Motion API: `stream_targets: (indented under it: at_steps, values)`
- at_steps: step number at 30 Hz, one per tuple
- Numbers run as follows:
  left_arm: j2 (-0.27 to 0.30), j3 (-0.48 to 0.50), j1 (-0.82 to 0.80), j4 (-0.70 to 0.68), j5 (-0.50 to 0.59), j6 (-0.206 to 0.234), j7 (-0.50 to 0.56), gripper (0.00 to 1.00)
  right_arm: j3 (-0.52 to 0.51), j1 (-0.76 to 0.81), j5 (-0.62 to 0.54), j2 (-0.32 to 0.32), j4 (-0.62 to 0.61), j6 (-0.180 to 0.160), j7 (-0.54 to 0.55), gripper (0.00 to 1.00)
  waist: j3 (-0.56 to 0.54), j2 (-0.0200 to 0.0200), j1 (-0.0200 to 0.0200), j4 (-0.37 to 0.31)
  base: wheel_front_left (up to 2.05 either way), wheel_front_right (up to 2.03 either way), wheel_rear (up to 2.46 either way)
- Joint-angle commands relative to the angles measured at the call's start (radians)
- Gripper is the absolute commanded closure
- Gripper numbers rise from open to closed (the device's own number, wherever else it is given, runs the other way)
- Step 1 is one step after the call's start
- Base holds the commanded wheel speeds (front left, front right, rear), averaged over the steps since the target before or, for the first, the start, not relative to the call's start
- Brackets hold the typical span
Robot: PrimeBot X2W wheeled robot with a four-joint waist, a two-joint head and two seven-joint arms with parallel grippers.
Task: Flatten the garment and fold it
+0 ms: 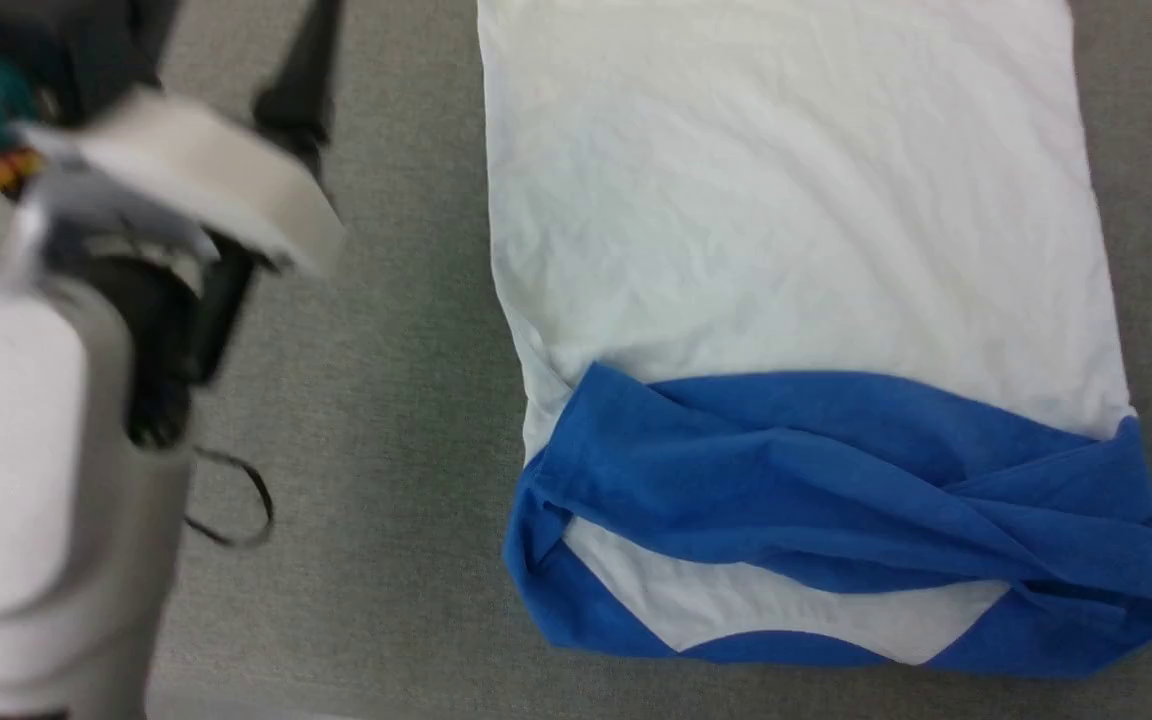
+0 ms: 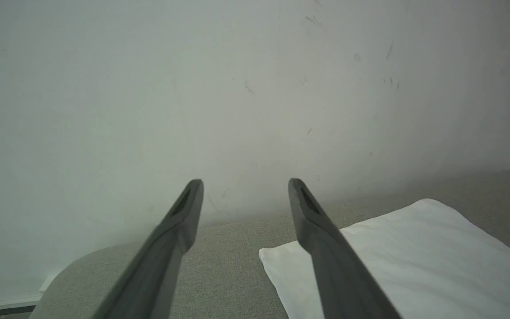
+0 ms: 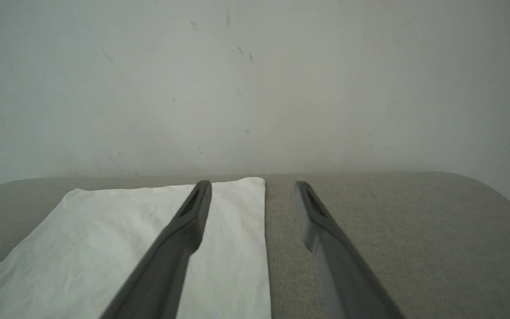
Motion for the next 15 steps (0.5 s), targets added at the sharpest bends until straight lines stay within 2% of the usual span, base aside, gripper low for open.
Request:
stream_targets:
  at_steps: [1,5,15]
  values:
    - [0.01,0.007,-0.031,0.013,-0.009,-0.005,0.02,0.0,0.004,-0.018,0.007,-0.007,-0.01,-0.001,0.005,0.0,0.102,-0.0001,-0.0002,-0.011,0.0,0.0,0.0]
    - [0.044,0.025,-0.203,0.112,-0.018,-0.012,0.14,0.0,0.017,-0.055,0.029,-0.032,-0.027,-0.001,0.009,0.0,0.19,-0.0001,-0.0002,-0.036,0.0,0.0,0.0]
    - [0.033,0.001,-0.384,0.279,-0.042,-0.009,0.293,0.0,0.023,-0.085,0.059,-0.059,-0.008,-0.001,-0.008,0.0,0.303,-0.0001,-0.0002,-0.089,0.0,0.0,0.0]
